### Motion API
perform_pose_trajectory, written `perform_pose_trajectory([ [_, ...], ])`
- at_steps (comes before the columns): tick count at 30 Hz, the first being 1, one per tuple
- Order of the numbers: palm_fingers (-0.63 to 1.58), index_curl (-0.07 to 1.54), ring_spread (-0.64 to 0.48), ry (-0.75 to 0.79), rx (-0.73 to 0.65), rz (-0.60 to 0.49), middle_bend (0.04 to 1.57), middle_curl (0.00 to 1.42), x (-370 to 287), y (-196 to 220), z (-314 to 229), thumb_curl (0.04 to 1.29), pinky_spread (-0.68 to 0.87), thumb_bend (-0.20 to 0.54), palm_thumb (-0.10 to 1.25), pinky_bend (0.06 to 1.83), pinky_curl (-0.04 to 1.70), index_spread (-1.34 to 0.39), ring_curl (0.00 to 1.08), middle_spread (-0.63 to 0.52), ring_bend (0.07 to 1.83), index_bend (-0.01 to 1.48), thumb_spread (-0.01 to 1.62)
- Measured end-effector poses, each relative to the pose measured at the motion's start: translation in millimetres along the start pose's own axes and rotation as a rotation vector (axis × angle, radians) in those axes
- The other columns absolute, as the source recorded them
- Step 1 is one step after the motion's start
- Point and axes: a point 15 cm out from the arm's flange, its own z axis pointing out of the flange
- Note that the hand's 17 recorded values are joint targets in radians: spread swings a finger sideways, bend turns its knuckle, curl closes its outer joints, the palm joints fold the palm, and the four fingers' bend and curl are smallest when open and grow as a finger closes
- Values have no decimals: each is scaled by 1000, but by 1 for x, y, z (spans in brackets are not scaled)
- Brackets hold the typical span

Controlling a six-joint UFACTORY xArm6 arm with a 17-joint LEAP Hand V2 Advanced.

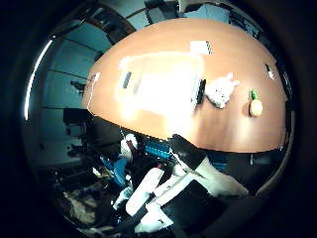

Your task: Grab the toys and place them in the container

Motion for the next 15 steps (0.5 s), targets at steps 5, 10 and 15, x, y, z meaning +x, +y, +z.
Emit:
perform_pose_trajectory([
  [5, 136, 340, 213, -1, -33, -77, 176, 260, 3, -1, 12, 283, 415, -28, 600, 347, 305, -414, 235, 79, 196, 186, 1055],
  [10, 123, 331, 210, 9, -75, -43, 180, 266, 32, -2, 24, 275, 410, -26, 555, 356, 308, -399, 238, 83, 197, 176, 1045],
  [15, 117, 321, 217, 48, -82, -13, 181, 270, 75, -3, 33, 272, 410, -29, 521, 364, 310, -397, 246, 83, 198, 177, 1033],
])
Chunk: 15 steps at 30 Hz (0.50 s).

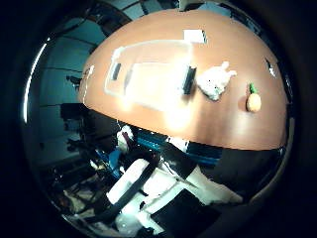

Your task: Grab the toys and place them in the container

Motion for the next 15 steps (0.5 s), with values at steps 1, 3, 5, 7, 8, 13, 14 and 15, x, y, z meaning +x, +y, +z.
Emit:
perform_pose_trajectory([
  [1, 116, 320, 217, 4, -7, 14, 181, 271, 9, 0, 4, 269, 409, -35, 501, 364, 310, -397, 247, 83, 198, 178, 1028],
  [3, 115, 318, 212, 9, -28, 44, 181, 273, 26, 1, 14, 263, 409, -36, 450, 366, 310, -402, 250, 83, 199, 177, 1013],
  [5, 113, 315, 211, 1, -49, 56, 182, 274, 35, 1, 22, 260, 409, -36, 422, 367, 311, -395, 252, 83, 200, 173, 1007],
  [7, 105, 309, 209, -14, -79, 60, 182, 275, 43, 0, 33, 260, 409, -33, 392, 375, 313, -392, 256, 84, 204, 167, 996],
  [8, 101, 306, 209, -24, -95, 64, 181, 275, 47, -1, 40, 262, 409, -30, 388, 379, 314, -391, 259, 84, 207, 166, 993],
  [13, 70, 291, 219, -47, -136, 62, 181, 280, 58, -14, 68, 269, 402, -27, 383, 394, 319, -386, 267, 91, 224, 159, 990],
  [14, 62, 287, 219, -59, -148, 63, 184, 281, 58, -17, 74, 269, 403, -27, 383, 398, 319, -386, 268, 93, 225, 158, 989],
  [15, 55, 283, 220, -65, -160, 63, 184, 282, 59, -19, 81, 270, 403, -27, 383, 405, 321, -386, 270, 95, 232, 154, 989],
])
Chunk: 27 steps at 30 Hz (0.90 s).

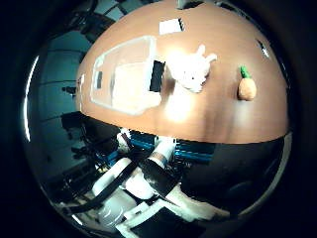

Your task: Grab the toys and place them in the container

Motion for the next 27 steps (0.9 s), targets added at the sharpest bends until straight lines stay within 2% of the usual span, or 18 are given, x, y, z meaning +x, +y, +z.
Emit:
perform_pose_trajectory([
  [15, -22, 229, 224, -18, -3, 46, 189, 308, 24, -75, 80, 277, 394, -25, 422, 476, 325, -360, 277, 138, 290, 143, 1015],
  [27, -22, 231, 237, -41, 62, 72, 185, 296, 31, -134, 135, 278, 397, -23, 458, 463, 317, -353, 269, 142, 276, 154, 1030],
])
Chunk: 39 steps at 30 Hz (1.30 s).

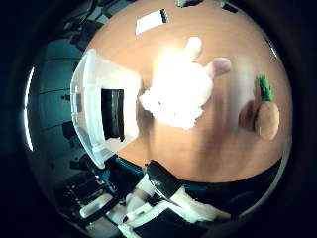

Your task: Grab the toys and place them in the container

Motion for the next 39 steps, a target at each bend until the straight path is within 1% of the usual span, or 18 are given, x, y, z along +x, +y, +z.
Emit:
perform_pose_trajectory([
  [6, -21, 236, 237, -26, -27, -44, 187, 295, -25, -11, 19, 279, 399, -25, 475, 453, 317, -351, 269, 141, 274, 151, 1033],
  [9, -22, 235, 237, -57, -58, -54, 188, 296, -40, -9, 38, 278, 400, -25, 476, 452, 317, -349, 270, 141, 274, 149, 1033],
  [13, -16, 239, 232, -47, -19, -60, 185, 297, -40, -25, 48, 282, 400, -22, 487, 447, 317, -346, 269, 131, 272, 155, 1039],
  [16, -10, 247, 228, -55, -31, -83, 186, 296, -50, -32, 64, 280, 400, -24, 495, 441, 316, -350, 266, 126, 268, 162, 1038],
  [23, 30, 273, 220, -68, -64, -94, 192, 301, -54, -34, 93, 284, 400, -24, 506, 407, 311, -369, 261, 93, 248, 172, 1041],
  [27, 95, 289, 213, -63, -72, -98, 189, 305, -52, -32, 95, 287, 405, -24, 516, 372, 301, -381, 259, 66, 237, 178, 1037],
  [31, 171, 290, 198, -73, -95, -104, 194, 305, -53, -26, 102, 285, 402, -25, 520, 361, 298, -384, 265, 39, 267, 169, 1036],
  [33, 270, 288, 168, -85, -117, -103, 198, 310, -57, -14, 112, 288, 398, -22, 527, 347, 291, -382, 274, 0, 328, 167, 1034],
  [36, 496, 288, 22, -89, -133, -107, 273, 337, -61, -1, 117, 293, 359, -19, 553, 327, 274, -378, 295, -91, 445, 173, 1039],
  [37, 635, 288, -56, -83, -137, -113, 339, 359, -60, 3, 117, 297, 303, -17, 571, 318, 261, -380, 307, -140, 511, 178, 1039],
  [38, 719, 297, -121, -75, -144, -119, 385, 380, -60, 6, 117, 299, 236, -17, 587, 331, 260, -379, 326, -177, 568, 182, 1040],
  [39, 831, 299, -178, -68, -149, -125, 403, 389, -59, 9, 117, 303, 145, -16, 602, 383, 258, -385, 340, -205, 627, 183, 1039],
])
